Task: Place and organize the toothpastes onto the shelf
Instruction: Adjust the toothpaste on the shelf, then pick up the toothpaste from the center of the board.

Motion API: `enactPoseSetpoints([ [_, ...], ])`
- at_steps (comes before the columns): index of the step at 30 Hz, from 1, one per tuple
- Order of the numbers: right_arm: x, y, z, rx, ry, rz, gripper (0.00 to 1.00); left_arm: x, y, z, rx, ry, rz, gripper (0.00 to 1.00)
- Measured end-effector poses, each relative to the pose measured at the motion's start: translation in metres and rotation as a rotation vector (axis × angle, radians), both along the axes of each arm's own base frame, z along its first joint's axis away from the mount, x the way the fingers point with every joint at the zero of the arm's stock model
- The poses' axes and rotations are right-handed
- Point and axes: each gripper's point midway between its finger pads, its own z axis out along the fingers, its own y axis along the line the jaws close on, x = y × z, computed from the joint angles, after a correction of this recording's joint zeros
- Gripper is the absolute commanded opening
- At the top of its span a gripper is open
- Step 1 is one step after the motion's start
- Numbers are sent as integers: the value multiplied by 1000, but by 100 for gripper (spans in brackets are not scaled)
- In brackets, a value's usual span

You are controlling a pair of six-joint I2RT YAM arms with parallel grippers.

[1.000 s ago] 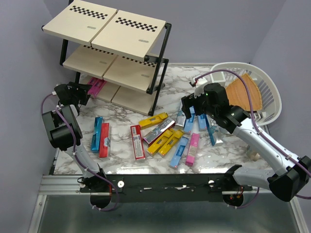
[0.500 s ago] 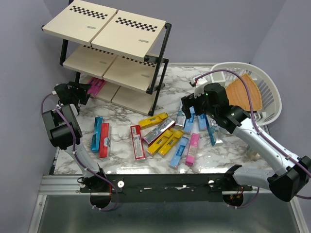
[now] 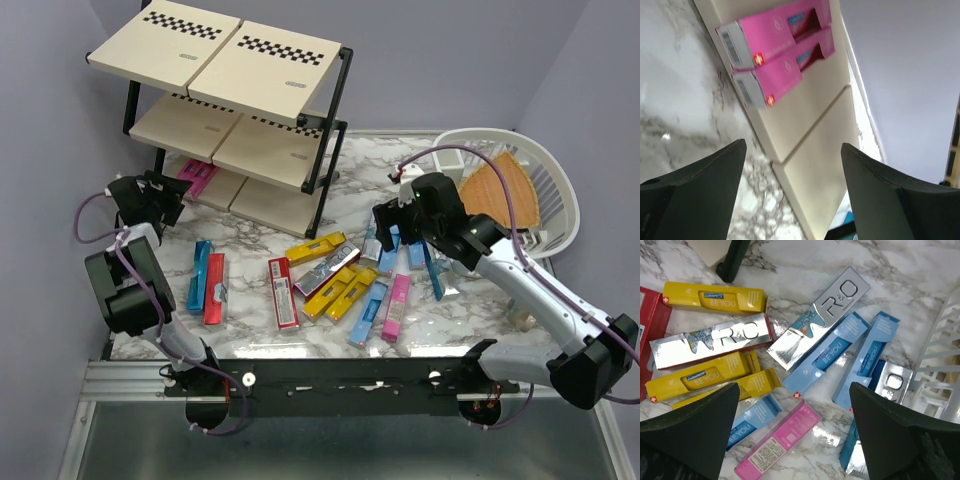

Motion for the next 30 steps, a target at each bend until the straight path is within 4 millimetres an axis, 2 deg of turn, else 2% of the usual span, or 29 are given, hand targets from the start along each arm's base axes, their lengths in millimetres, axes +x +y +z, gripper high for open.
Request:
enactPoseSetpoints([
  [6,-10,-5,-34,-42,145,-57,100,-39,-10,35,161,-27,-33,88],
  [13,-27,-12,-65,-32,279,-150,100,-81,-26,43,316,13,-73,92],
  [16,-35,-14,-79,-26,347,-203,100,-100,-33,54,418,11,-104,97],
  [21,-49,-20,-98,-18,435,-286,99,-111,-43,69,588,3,-153,99],
  [25,-65,-25,-114,-2,516,-360,95,-105,-96,73,732,-4,-325,99],
  [26,-71,-26,-121,5,548,-385,95,-106,-120,72,760,-19,-395,99],
  [29,-90,-30,-136,9,625,-428,95,-115,-159,72,852,-42,-516,99],
  [30,-93,-31,-138,11,638,-438,94,-119,-166,73,887,-47,-541,99],
])
